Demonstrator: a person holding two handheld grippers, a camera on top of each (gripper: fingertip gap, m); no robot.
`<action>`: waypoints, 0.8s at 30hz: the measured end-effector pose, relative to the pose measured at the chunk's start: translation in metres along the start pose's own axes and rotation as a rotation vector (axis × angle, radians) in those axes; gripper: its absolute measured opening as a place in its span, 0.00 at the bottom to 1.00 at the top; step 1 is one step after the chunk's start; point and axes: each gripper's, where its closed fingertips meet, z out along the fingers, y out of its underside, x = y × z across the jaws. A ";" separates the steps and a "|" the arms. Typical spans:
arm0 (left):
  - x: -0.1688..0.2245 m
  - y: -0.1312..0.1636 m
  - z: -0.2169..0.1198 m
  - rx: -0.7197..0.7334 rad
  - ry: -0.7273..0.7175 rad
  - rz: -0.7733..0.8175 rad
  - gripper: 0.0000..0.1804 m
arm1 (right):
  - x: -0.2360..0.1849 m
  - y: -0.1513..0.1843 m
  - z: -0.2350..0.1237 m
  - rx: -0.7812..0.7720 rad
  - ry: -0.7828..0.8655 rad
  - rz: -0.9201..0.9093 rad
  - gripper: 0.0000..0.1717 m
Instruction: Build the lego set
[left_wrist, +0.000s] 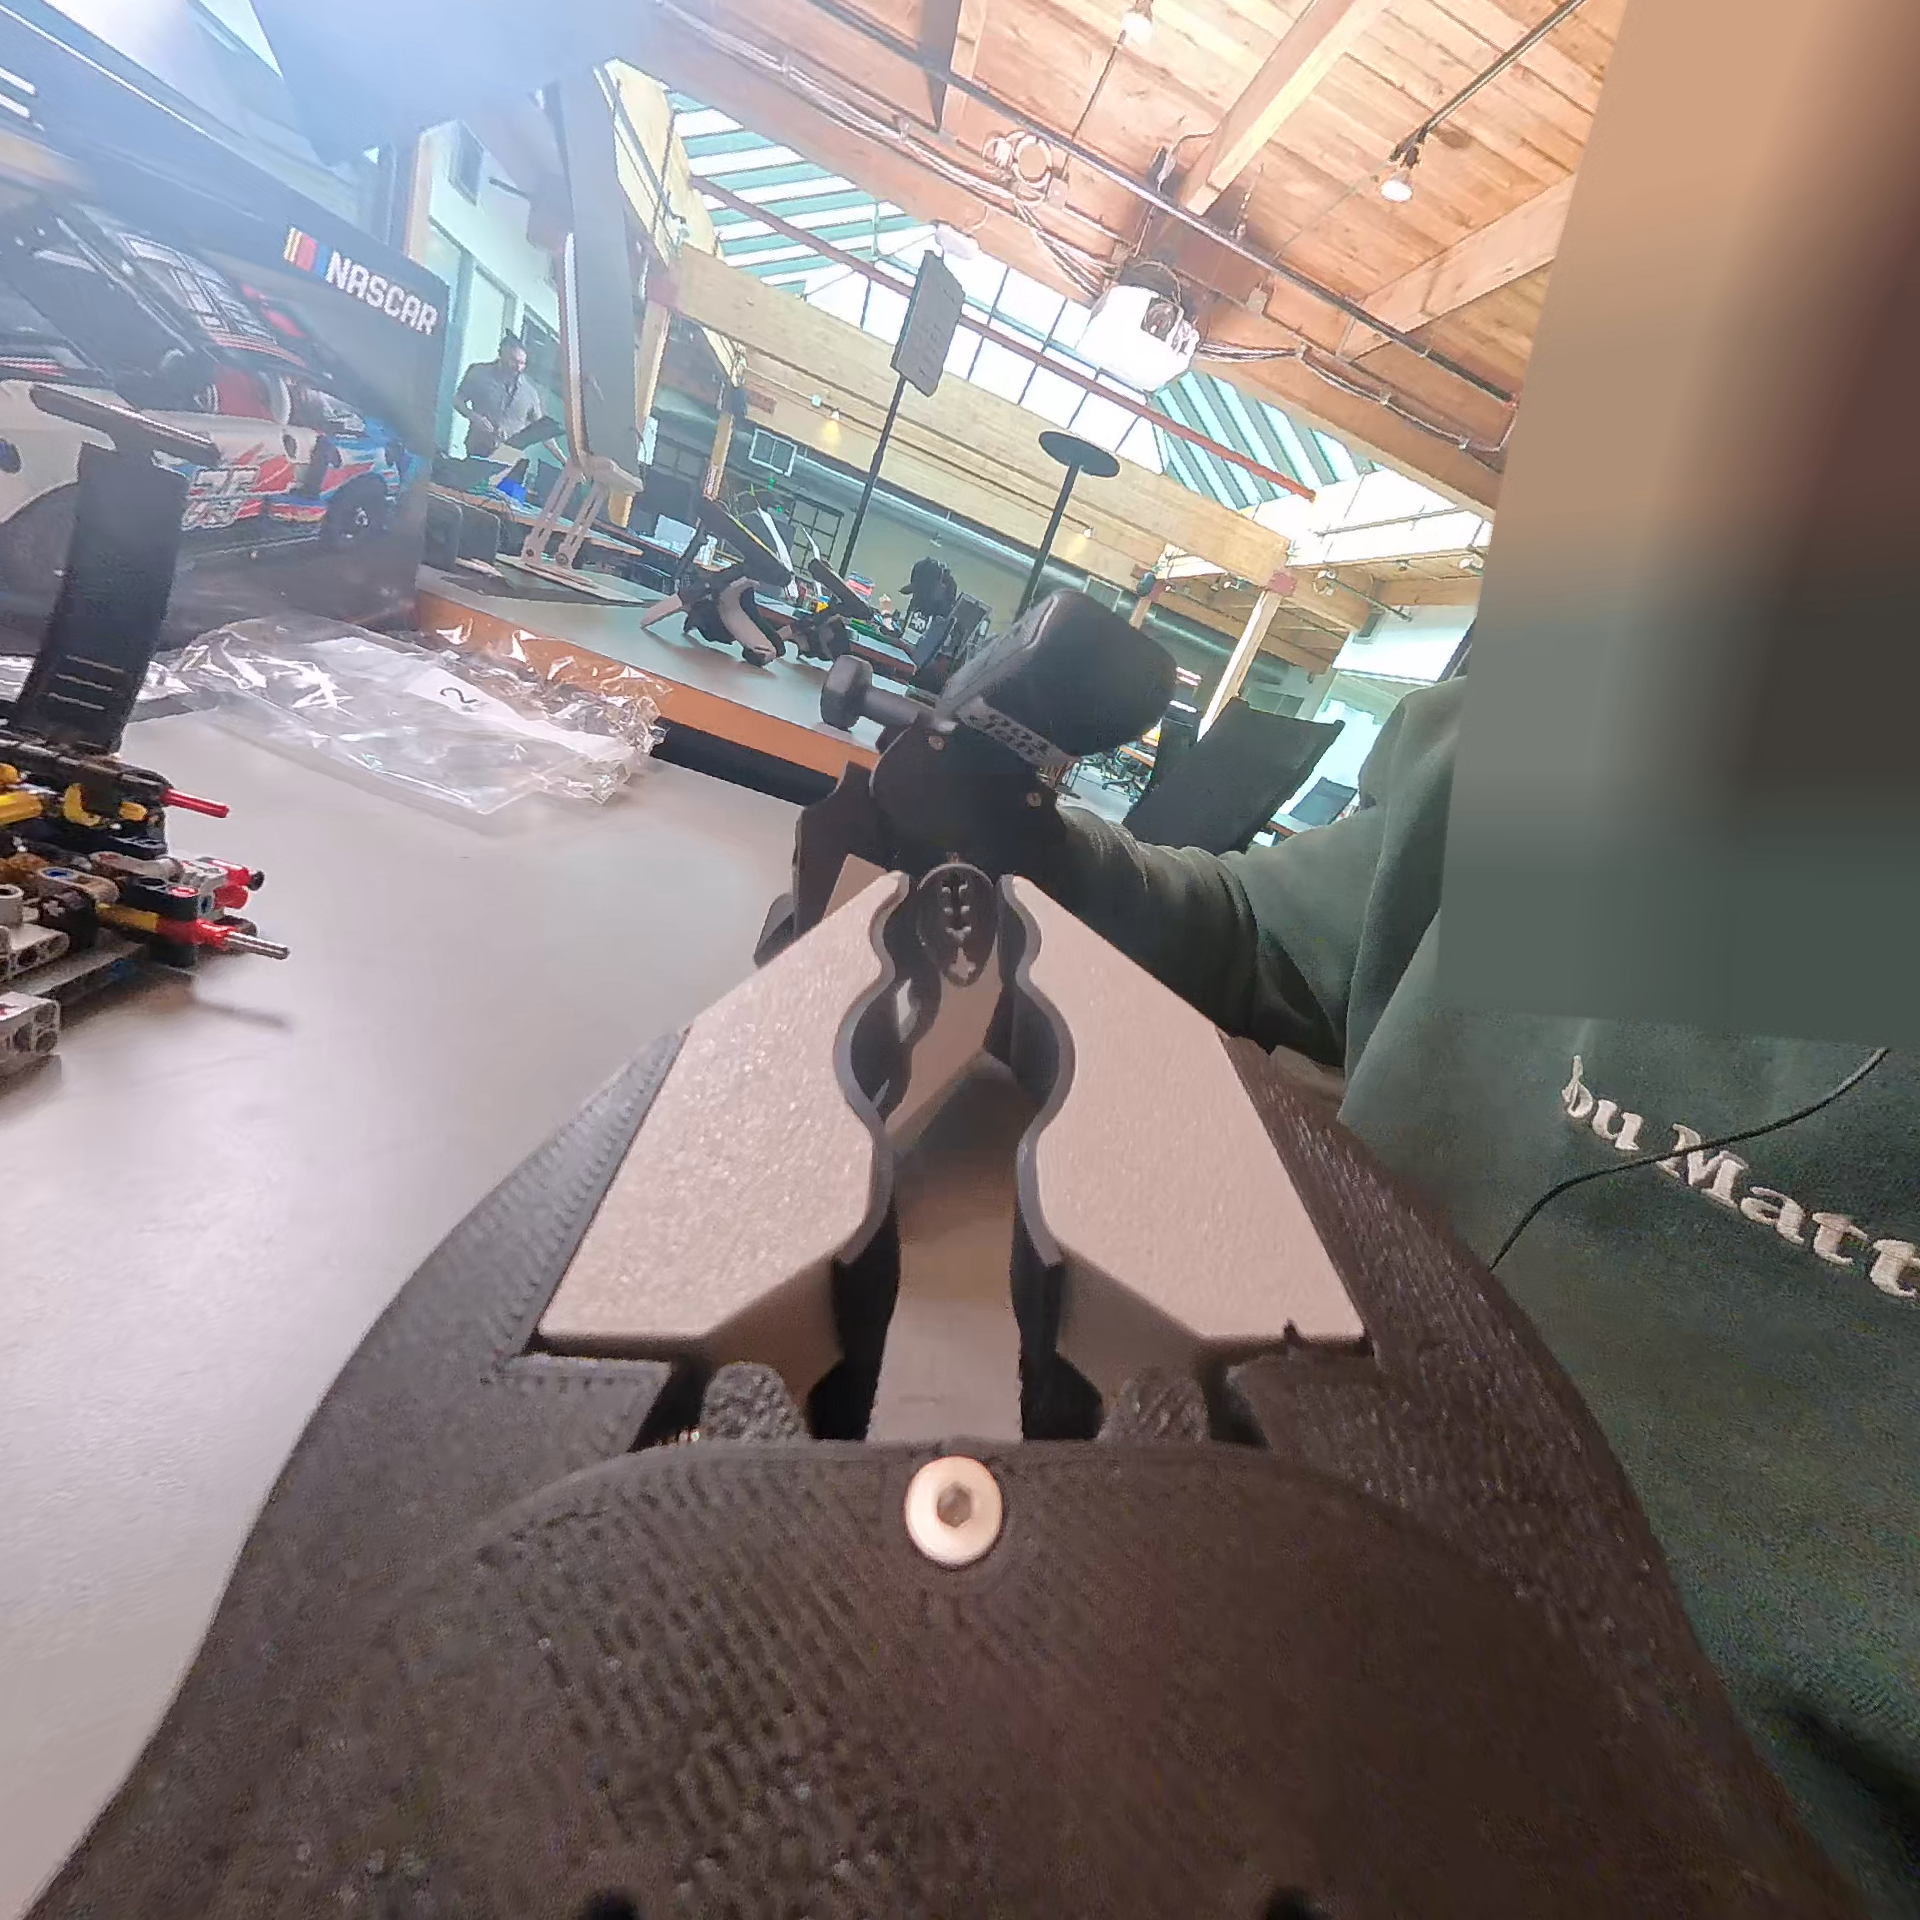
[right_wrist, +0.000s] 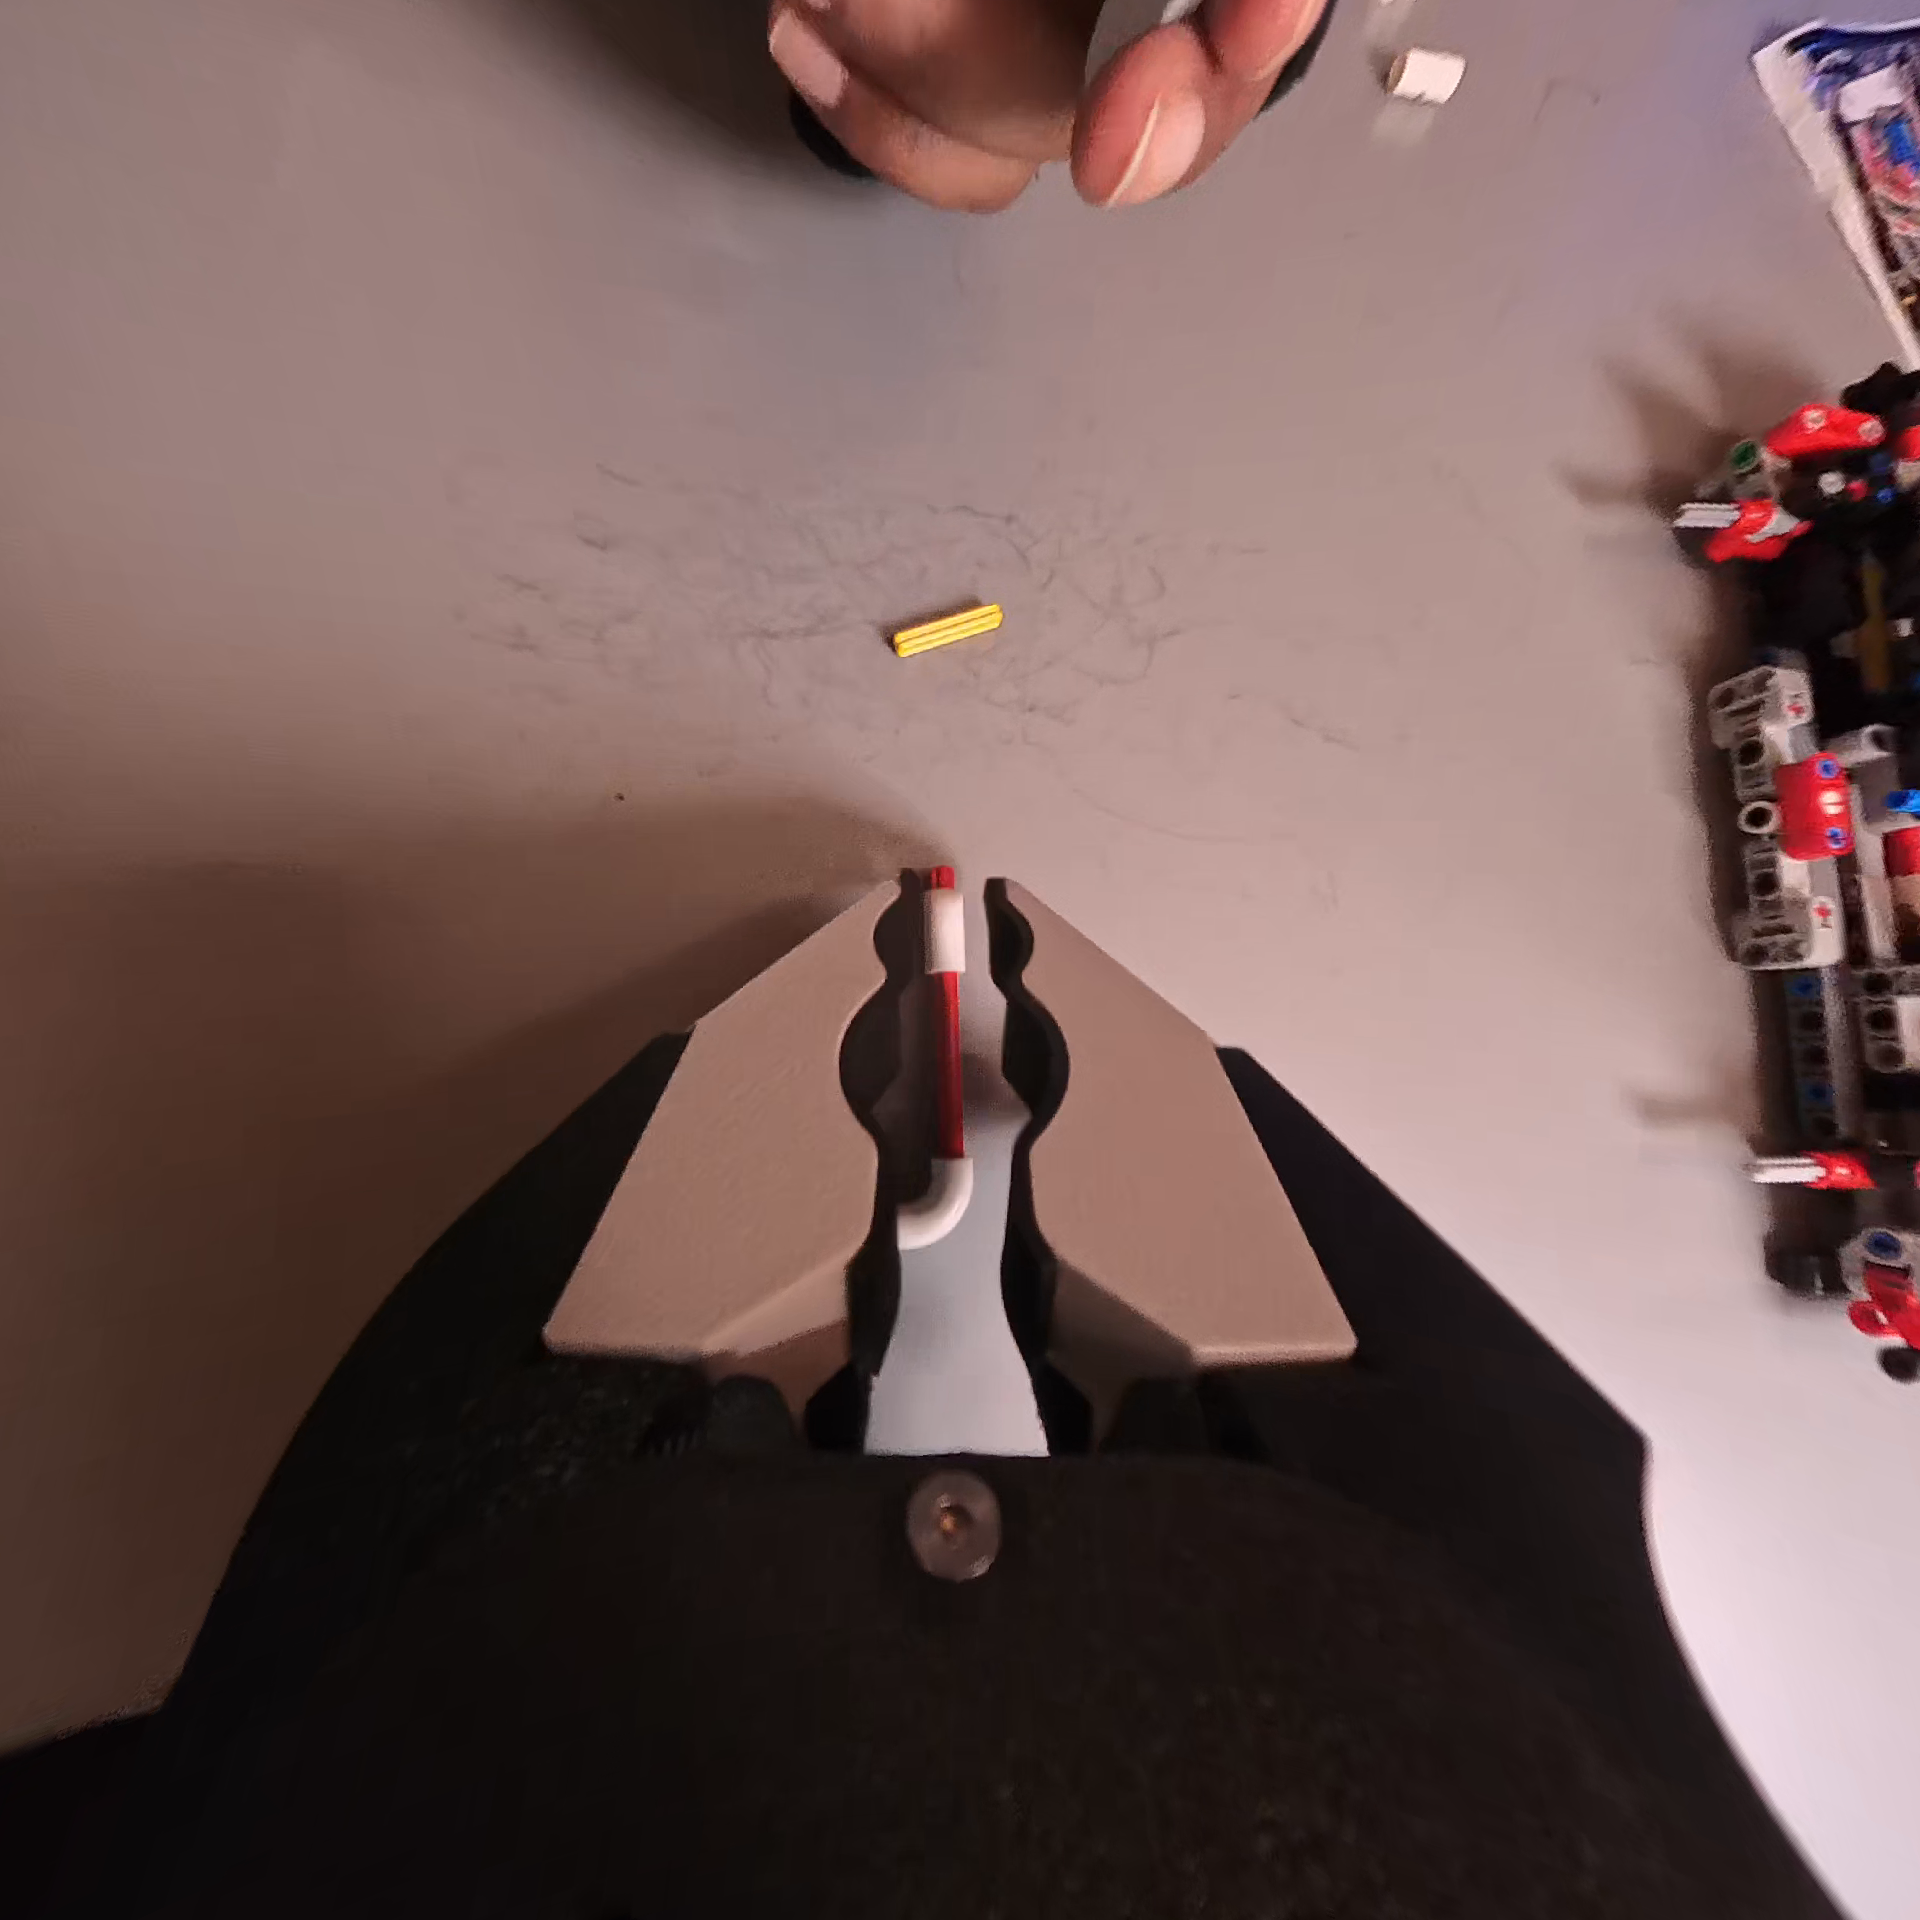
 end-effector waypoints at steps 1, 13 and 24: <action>0.001 0.001 0.000 -0.004 0.001 0.003 0.07 | -0.001 0.004 0.002 -0.022 -0.008 -0.005 0.04; 0.003 0.004 0.001 -0.022 0.005 0.011 0.07 | -0.012 0.059 -0.047 -0.229 -0.110 0.106 0.07; 0.004 0.007 0.003 -0.041 0.012 0.013 0.07 | -0.018 0.054 -0.044 -0.198 -0.157 0.117 0.02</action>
